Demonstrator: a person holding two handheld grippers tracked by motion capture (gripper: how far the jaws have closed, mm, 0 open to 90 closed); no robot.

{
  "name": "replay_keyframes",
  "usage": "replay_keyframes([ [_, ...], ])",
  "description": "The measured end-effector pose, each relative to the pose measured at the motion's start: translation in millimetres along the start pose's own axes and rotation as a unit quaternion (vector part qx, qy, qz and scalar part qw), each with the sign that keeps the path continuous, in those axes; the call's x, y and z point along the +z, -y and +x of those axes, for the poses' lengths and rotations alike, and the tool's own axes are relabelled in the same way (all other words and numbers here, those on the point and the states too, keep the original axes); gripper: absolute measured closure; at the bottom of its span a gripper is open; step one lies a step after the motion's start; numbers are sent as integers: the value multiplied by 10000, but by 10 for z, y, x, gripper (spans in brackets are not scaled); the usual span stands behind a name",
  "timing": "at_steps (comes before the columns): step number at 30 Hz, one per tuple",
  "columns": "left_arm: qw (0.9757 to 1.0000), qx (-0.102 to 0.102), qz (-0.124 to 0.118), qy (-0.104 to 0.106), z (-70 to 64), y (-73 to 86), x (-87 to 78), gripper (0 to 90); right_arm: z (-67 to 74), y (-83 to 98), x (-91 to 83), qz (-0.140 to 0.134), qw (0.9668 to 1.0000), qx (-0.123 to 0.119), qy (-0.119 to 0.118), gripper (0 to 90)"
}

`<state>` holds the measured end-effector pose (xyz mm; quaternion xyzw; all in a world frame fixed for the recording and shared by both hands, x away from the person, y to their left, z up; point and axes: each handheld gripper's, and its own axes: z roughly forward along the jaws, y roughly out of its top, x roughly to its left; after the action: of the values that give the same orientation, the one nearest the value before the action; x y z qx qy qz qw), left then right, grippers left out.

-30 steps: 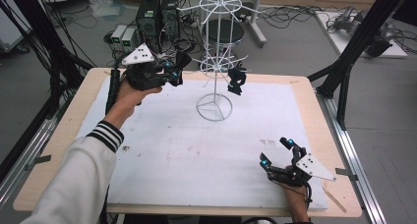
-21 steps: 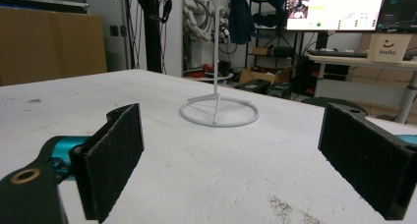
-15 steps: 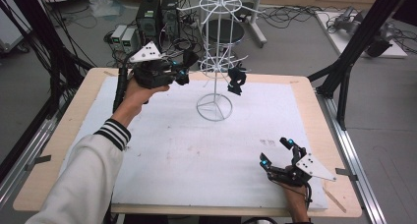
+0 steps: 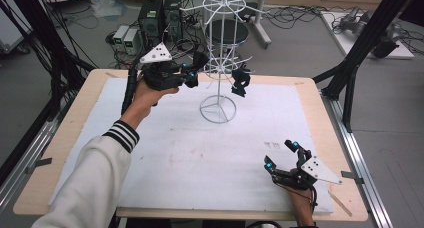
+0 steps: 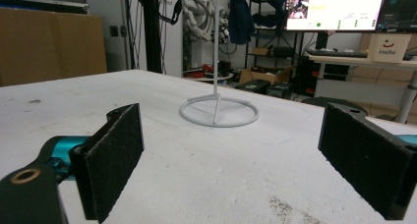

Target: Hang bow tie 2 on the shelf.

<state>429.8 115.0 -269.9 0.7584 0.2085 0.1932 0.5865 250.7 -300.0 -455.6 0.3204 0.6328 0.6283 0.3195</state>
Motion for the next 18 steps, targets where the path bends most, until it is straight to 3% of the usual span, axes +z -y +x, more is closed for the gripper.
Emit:
replay_keyframes([
  [15, 9997, -128, 70, 184, -42, 26, 131, 746, -9, 0, 1, -21, 10000, -51, 12, 93],
  [17, 9996, -114, 113, 239, -45, 27, 134, 713, -8, -1, 1, -21, 10000, -43, 6, 93],
  [18, 9994, -106, 160, 282, -50, 29, 140, 655, -10, 0, 2, -28, 10000, -53, 12, 93],
])
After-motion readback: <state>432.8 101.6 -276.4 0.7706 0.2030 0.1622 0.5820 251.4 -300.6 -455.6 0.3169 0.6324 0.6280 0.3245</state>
